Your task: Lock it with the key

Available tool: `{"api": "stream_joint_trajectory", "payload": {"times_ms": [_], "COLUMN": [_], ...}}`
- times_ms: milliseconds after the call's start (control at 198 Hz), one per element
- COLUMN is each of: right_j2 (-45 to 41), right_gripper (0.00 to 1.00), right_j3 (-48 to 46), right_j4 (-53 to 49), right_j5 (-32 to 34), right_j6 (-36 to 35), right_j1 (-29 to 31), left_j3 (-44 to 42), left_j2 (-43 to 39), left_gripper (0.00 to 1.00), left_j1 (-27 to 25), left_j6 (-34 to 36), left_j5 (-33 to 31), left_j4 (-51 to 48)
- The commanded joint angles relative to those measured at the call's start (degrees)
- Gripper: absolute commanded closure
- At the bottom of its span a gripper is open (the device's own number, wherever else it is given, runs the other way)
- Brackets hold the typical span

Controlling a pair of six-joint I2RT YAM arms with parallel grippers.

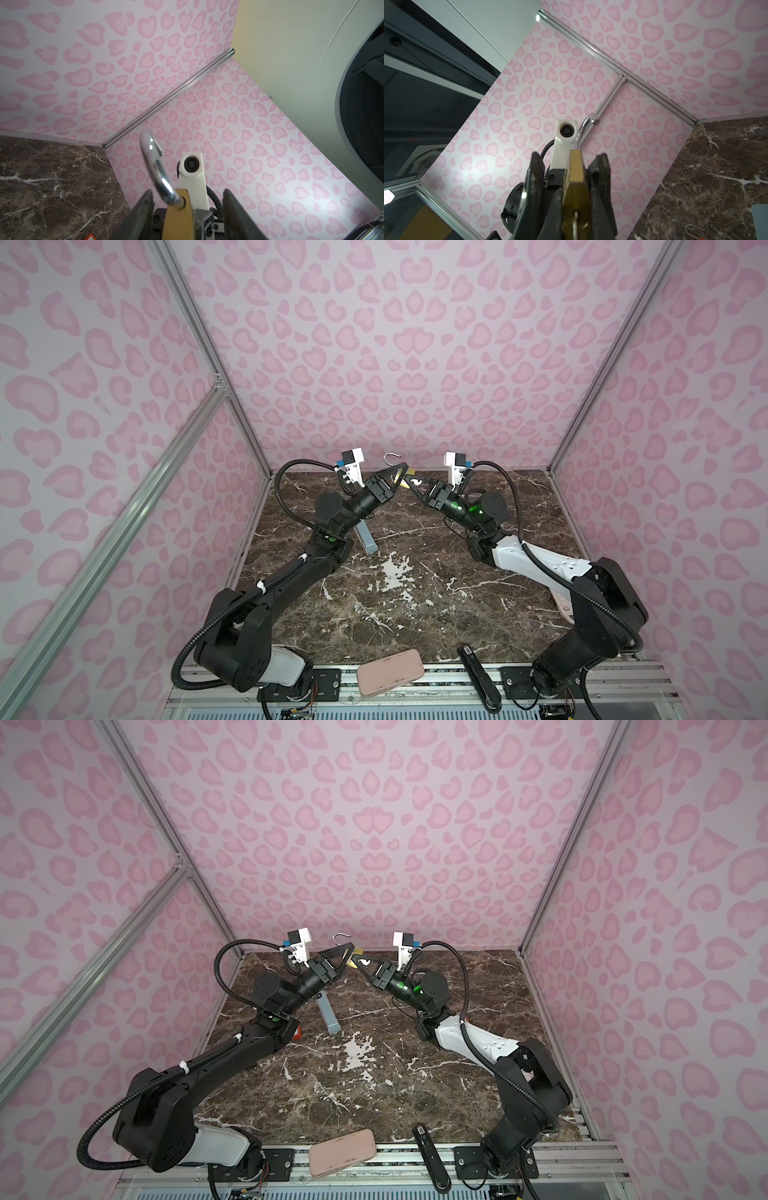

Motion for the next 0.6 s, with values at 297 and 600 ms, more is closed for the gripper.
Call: {"api": "stream_joint_trajectory", "payload": {"times_ms": [297, 600], "right_j2": [-7.76, -10.16], "right_gripper": [1.0, 1.0], "right_j3": [-3.81, 3.54], "right_j4": [-17.55, -51.68], "right_j5": [-2.07, -6.57], "right_j6": [-13.79, -34.86], "right_j1": [-4.24, -4.18], "left_j3": [-3.15, -1.06], "left_j2": [-6.19, -5.91], "left_gripper": [0.22, 0.22], "left_j1": [4.05, 5.58], "left_j6": [3.75, 4.22], "left_j5": [-0.85, 4.36], "left_j4": [-5.6, -8.77]}}
